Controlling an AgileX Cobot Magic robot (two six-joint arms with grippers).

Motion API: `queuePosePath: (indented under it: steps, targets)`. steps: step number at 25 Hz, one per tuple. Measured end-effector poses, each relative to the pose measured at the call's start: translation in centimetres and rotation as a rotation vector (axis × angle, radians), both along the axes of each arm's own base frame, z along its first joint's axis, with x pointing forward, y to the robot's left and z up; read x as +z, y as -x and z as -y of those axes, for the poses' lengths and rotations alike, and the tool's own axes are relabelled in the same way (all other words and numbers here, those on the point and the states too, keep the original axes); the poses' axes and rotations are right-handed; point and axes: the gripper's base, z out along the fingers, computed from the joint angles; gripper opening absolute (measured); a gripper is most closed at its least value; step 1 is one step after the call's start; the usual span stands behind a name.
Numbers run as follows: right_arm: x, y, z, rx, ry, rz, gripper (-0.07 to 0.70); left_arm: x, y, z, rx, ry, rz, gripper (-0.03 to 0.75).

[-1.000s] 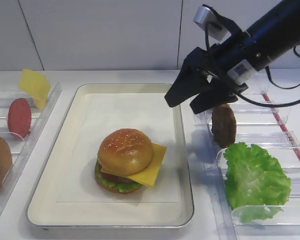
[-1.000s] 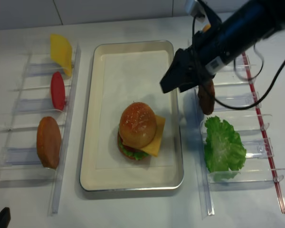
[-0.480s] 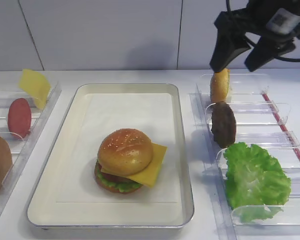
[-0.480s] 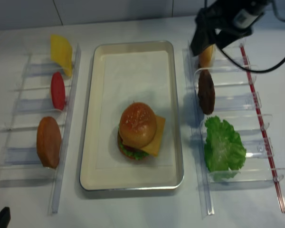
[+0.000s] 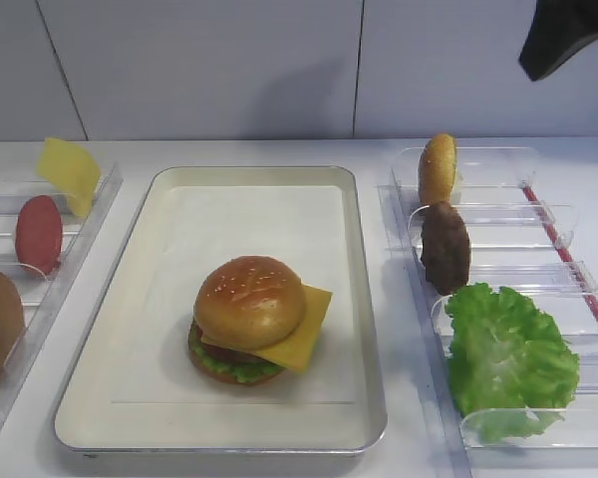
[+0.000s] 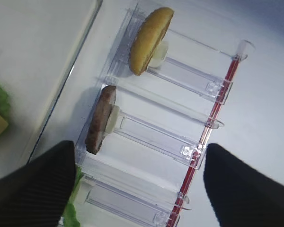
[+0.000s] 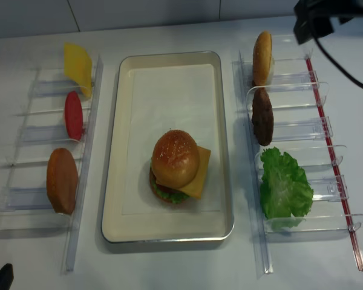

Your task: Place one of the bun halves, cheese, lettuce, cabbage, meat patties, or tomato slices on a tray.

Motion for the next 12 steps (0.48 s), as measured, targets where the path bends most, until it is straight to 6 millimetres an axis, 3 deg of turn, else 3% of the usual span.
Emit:
queuePosePath:
  steps: [3, 6, 12]
  targets:
    - [2.0, 2.0, 0.5, -0.001, -0.004, 0.069, 0.571, 0.0, 0.0, 0.0, 0.0, 0.0, 0.0, 0.413]
    - [2.5, 4.0, 1.1, -0.007, 0.019, 0.101, 0.571, 0.0, 0.0, 0.0, 0.0, 0.0, 0.0, 0.413]
    - [0.1, 8.7, 2.0, -0.005, 0.023, 0.057, 0.571, 0.0, 0.0, 0.0, 0.0, 0.0, 0.0, 0.413]
